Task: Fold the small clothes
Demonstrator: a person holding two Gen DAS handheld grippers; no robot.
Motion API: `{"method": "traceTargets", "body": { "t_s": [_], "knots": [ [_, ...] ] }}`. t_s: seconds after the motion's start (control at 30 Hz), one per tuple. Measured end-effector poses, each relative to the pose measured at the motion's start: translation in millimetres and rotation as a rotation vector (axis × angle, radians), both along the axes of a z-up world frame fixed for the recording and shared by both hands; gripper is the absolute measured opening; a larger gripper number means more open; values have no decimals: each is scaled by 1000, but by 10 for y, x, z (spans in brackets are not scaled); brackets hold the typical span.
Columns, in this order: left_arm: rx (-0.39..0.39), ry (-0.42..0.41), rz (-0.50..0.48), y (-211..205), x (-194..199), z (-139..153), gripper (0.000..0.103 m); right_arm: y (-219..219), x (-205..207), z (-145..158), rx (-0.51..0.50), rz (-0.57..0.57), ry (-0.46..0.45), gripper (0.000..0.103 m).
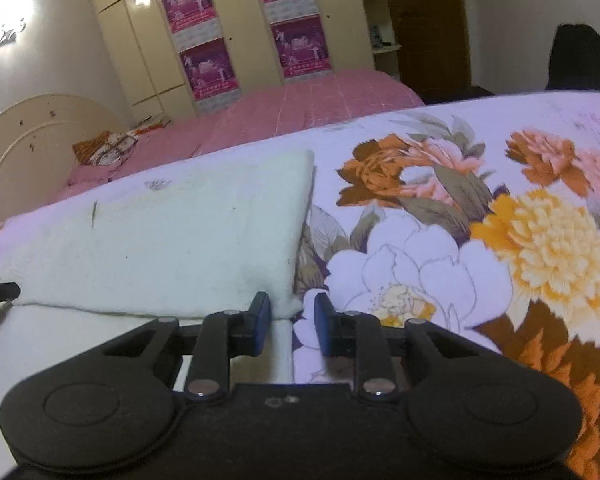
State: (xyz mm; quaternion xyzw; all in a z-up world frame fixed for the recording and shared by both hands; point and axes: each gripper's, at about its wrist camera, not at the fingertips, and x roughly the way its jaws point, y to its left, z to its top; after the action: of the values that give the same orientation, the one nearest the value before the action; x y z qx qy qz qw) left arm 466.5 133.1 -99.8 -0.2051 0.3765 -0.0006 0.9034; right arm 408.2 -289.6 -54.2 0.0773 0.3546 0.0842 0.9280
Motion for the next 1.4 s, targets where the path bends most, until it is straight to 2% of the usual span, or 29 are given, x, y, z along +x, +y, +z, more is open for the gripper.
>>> {"method": "traceTargets", "body": {
  "t_s": [0.07,0.1,0.13,0.27,0.3,0.33,0.37,0.43,0.67,0.87,0.9,0.97,1.0,1.07,1.2,1.3,1.33,1.37,1.4],
  "knots": [
    [0,0,2,-1,-5,-18,3,-44,-13,83,48,6,-34,25],
    [0,-1,3,-3,-4,-25,3,-75,-6,120,67,-3,-56,30],
    [0,-2,5,-6,-3,-30,3,-101,26,140,80,-14,-66,31],
    [1,-7,8,-14,-16,-47,3,-224,282,84,161,-56,-31,31],
    [3,-12,11,-18,-22,-47,4,-237,341,52,177,-57,-22,28],
    [8,-22,17,-26,-44,-50,4,-241,396,4,193,-50,-6,10],
    [12,-29,23,-33,-62,-48,3,-237,448,-53,199,-25,16,7],
    [15,-37,28,-39,-88,-63,4,-198,446,-99,147,-11,9,6],
    [0,-36,33,-3,-107,-79,3,-148,363,-33,84,2,-15,5],
    [-34,-16,30,88,-113,-64,4,-160,390,-39,83,9,1,6],
    [-17,-17,55,136,-161,-24,4,-167,402,-36,79,11,7,5],
    [35,-57,115,267,-296,85,4,-223,412,-1,98,13,17,17],
    [37,-69,130,329,-320,113,4,-265,388,37,94,6,-1,24],
    [13,-60,142,428,-270,118,4,-346,364,103,91,-2,-35,24],
    [-92,-18,107,370,-98,24,4,-460,494,83,159,-46,-18,25],
    [-79,15,91,230,-52,-59,5,-427,531,60,186,-51,-8,25],
    [-84,12,98,218,-50,-77,15,-401,525,50,181,-44,-6,25],
    [-108,4,96,213,-48,-98,32,-376,520,40,173,-35,-4,25],
    [-139,-11,91,209,-45,-111,38,-354,515,27,164,-27,-1,25]
  ]
}}
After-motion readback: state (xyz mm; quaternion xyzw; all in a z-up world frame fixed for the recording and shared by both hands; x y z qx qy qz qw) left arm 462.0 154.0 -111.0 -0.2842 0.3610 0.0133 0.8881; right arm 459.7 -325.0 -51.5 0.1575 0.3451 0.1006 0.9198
